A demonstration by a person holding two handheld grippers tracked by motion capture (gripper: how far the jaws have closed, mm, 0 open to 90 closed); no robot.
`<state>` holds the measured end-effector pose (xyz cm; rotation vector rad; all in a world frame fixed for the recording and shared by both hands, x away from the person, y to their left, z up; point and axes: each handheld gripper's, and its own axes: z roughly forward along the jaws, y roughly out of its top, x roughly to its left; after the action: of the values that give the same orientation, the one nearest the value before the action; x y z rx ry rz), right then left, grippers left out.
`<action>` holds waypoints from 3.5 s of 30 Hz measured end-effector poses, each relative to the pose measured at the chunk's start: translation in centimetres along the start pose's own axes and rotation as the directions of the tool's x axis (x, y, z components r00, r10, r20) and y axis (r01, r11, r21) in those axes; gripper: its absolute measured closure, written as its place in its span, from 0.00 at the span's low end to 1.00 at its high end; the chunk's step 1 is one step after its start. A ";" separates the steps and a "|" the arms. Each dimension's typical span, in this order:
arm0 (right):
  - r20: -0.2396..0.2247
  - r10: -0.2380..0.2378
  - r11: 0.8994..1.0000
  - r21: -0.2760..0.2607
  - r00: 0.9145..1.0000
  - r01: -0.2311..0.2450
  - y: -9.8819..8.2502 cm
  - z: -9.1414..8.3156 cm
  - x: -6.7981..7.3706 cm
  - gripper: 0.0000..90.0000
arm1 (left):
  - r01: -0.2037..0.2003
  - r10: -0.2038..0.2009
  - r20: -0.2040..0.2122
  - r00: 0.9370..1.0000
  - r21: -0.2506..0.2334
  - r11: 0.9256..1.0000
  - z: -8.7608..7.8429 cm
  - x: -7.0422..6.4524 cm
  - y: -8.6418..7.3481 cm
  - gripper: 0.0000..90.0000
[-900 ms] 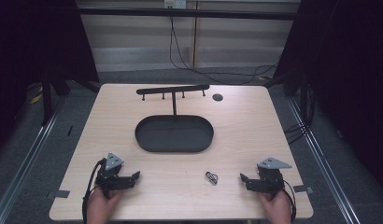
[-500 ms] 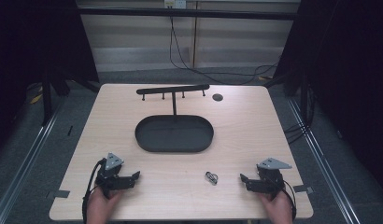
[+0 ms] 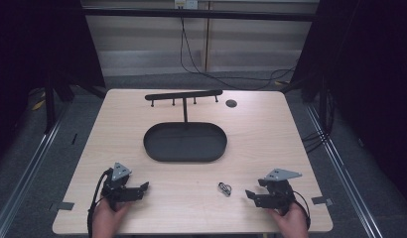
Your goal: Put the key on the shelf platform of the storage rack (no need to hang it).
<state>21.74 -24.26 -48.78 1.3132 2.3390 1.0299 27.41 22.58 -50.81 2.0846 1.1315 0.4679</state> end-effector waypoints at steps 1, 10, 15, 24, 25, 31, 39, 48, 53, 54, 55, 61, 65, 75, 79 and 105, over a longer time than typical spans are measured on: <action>-0.015 0.005 1.000 0.008 1.000 -0.005 0.1 0.0 0.4 0.44 | -0.001 0.001 0.000 1.000 0.000 1.000 0.0 0.0 0.0 0.19; -0.082 -0.053 0.998 0.039 0.995 0.057 1.6 1.4 2.7 0.53 | -0.001 0.001 -0.001 1.000 0.000 1.000 0.0 0.0 0.0 0.19; -0.090 -0.078 0.995 0.049 0.993 0.083 2.4 2.3 3.7 0.59 | -0.001 0.001 0.000 1.000 0.000 1.000 0.0 0.0 0.0 0.19; -0.079 -0.097 0.993 0.066 0.992 0.103 3.1 3.4 4.5 0.64 | -0.001 0.001 0.000 1.000 0.000 1.000 0.0 0.0 0.0 0.19; -0.074 -0.100 0.992 0.065 0.992 0.105 3.2 3.5 4.6 0.65 | -0.004 0.004 0.000 1.000 0.002 1.000 0.0 0.0 0.0 0.19; -0.071 -0.112 0.991 0.071 0.991 0.117 3.5 4.0 4.9 0.67 | -0.001 0.001 0.000 1.000 0.000 1.000 0.0 0.0 0.0 0.19; -0.070 -0.126 0.990 0.055 0.990 0.130 3.9 3.9 5.4 0.68 | -0.003 0.003 0.000 1.000 0.002 1.000 0.0 0.0 0.0 0.19; -0.068 -0.147 0.979 0.133 0.987 0.155 4.2 5.0 6.0 0.72 | 0.000 0.000 -0.001 1.000 -0.001 1.000 0.0 0.0 0.0 0.19; -0.066 -0.139 0.979 0.143 0.988 0.148 4.3 5.1 5.9 0.78 | 0.000 0.000 0.000 1.000 0.000 1.000 0.0 0.0 0.0 0.19; -0.066 -0.139 0.979 0.143 0.988 0.148 4.3 5.1 5.9 0.78 | 0.000 0.000 0.000 1.000 0.000 1.000 0.0 0.0 0.0 0.19; -0.064 -0.139 0.980 0.136 0.988 0.147 4.3 5.0 5.8 0.80 | 0.000 0.000 -0.001 1.000 0.000 1.000 0.0 0.0 0.0 0.19; -0.078 -0.134 0.982 0.122 0.988 0.143 4.6 4.6 5.5 0.95 | -0.003 0.003 0.000 1.000 0.002 1.000 0.0 0.0 0.0 0.19; -0.072 -0.127 0.982 0.131 0.989 0.136 4.7 4.6 5.6 0.95 | -0.003 0.003 -0.001 1.000 0.002 1.000 0.0 0.0 0.0 0.19; -0.070 -0.116 0.987 0.098 0.991 0.123 4.9 4.3 5.3 0.95 | -0.003 0.003 0.001 1.000 0.003 1.000 0.0 0.0 0.0 0.19; -0.075 -0.113 0.989 0.087 0.991 0.120 5.3 4.0 5.2 0.95 | -0.003 0.003 0.000 1.000 0.002 1.000 0.0 0.0 0.0 0.19; -0.109 -0.089 0.995 0.041 0.990 0.094 9.1 3.2 4.2 0.95 | -0.003 0.003 0.000 1.000 0.002 1.000 0.0 0.0 0.0 0.19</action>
<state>26.88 -16.30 -44.28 1.1816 2.4908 1.0485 27.42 22.61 -50.80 2.0884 1.1294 0.4682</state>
